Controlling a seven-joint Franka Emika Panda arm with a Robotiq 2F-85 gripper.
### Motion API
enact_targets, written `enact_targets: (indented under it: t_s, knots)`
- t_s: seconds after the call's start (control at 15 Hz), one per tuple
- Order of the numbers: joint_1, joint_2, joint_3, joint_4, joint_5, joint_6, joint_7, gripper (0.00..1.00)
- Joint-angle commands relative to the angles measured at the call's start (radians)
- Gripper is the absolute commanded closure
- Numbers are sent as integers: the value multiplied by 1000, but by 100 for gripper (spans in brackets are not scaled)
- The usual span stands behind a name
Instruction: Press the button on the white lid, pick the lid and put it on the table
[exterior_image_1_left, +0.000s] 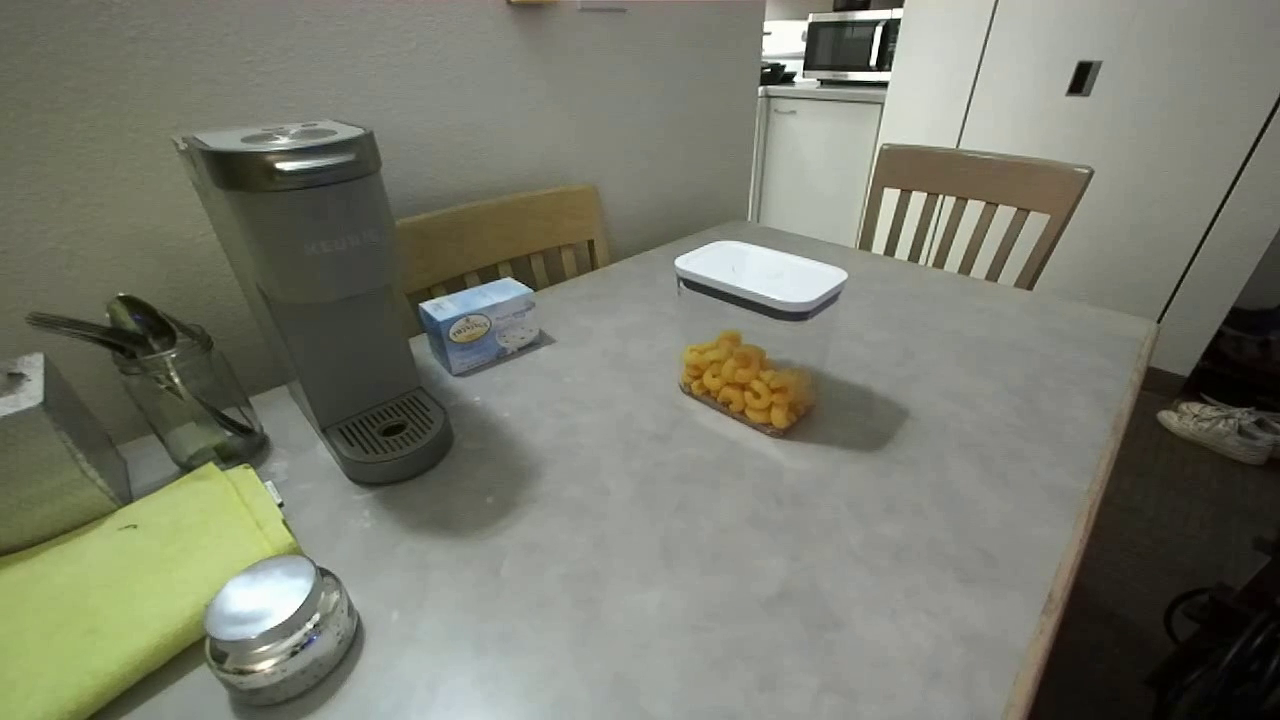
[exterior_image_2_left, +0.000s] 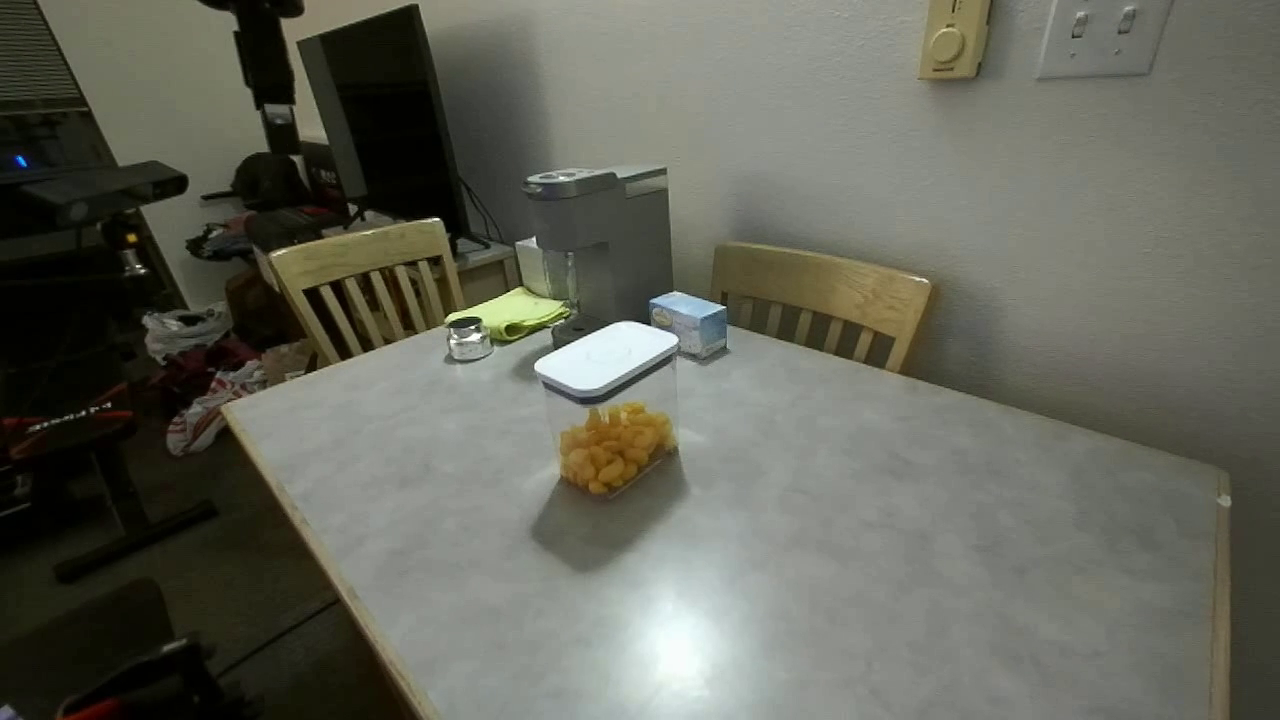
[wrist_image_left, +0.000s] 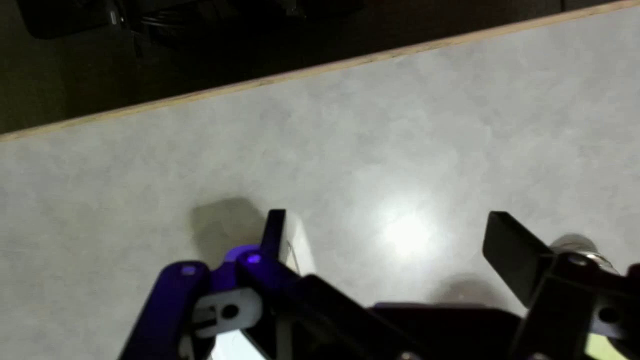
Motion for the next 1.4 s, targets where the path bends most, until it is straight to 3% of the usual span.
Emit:
enact_targets:
  t_s: [0.0, 0.47, 1.2, 1.33]
  knots:
    - [-15, 82, -33, 81, -67, 8, -50, 0]
    - [-51, 253, -147, 275, -169, 4, -232, 0]
    - [-74, 536, -219, 566, -128, -22, -391, 0]
    - [-79, 563, -222, 594, -123, -26, -410, 27]
